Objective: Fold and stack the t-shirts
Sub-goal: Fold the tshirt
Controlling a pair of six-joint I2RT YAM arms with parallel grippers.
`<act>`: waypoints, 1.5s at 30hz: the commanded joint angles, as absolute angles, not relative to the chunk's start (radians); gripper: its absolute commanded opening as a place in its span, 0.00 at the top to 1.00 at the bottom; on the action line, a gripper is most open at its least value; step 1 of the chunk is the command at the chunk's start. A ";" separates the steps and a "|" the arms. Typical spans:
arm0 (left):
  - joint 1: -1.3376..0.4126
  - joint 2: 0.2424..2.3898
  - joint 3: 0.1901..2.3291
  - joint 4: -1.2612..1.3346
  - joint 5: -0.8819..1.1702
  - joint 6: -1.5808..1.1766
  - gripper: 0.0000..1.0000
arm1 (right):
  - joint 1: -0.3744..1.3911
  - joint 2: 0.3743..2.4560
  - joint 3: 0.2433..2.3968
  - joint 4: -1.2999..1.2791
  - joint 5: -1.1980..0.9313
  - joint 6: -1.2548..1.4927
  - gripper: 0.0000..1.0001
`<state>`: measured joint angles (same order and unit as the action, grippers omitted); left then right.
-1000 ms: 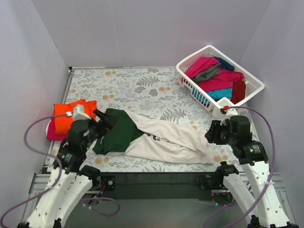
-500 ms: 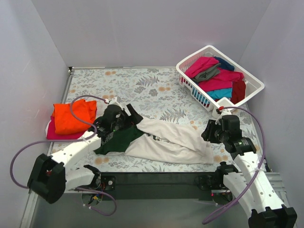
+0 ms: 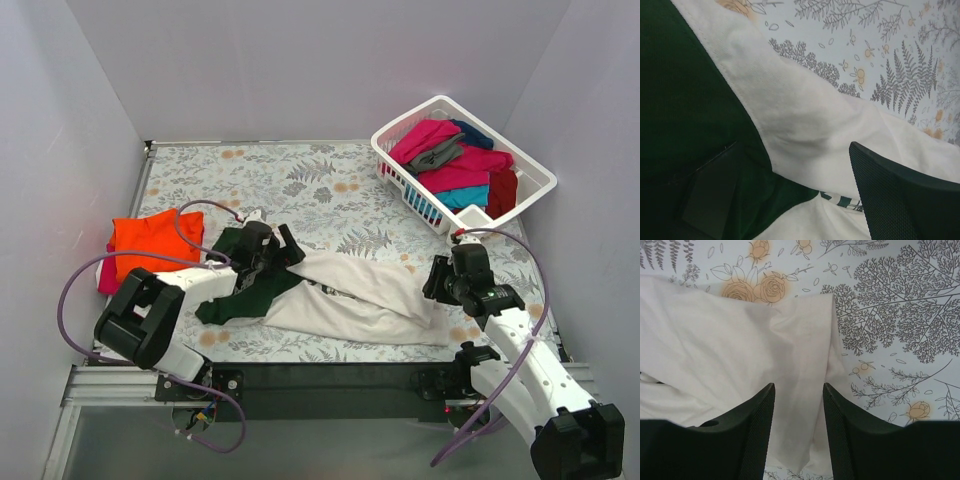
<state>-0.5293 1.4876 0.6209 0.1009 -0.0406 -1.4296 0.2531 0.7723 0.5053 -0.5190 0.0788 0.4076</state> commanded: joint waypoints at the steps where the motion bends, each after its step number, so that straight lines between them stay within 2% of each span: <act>1: -0.462 1.511 0.585 0.147 -0.026 -1.407 0.19 | 0.271 0.791 0.483 -0.472 0.130 0.456 0.61; 6: -0.359 1.497 0.560 0.172 0.037 -1.387 0.19 | 0.301 0.815 0.451 -0.456 0.161 0.474 0.61; 11: -0.357 1.497 0.557 0.187 0.090 -1.387 0.19 | 0.317 0.821 0.425 -0.393 0.105 0.498 0.61; 22: -0.357 1.444 0.532 0.161 0.069 -1.376 0.19 | 0.368 0.730 0.387 -0.316 0.087 0.574 0.64; 28: -0.357 1.414 0.531 0.140 0.060 -1.368 0.19 | 0.367 0.834 0.370 -0.279 0.077 0.554 0.64; 35: -0.357 1.378 0.529 0.109 0.038 -1.353 0.19 | 0.368 0.833 0.331 -0.241 0.077 0.555 0.65; 38: -0.357 1.368 0.529 0.104 0.038 -1.351 0.19 | 0.368 0.839 0.316 -0.215 0.043 0.555 0.69; 41: -0.357 1.359 0.528 0.100 0.038 -1.351 0.19 | 0.368 0.848 0.302 -0.181 0.008 0.554 0.79; 45: -0.357 1.347 0.525 0.094 0.032 -1.350 0.19 | 0.368 0.848 0.291 -0.175 0.008 0.546 0.82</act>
<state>-0.3618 1.3903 0.5381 0.1188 0.0574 -1.3678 0.3622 0.8463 0.2981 -0.2241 0.0292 0.5476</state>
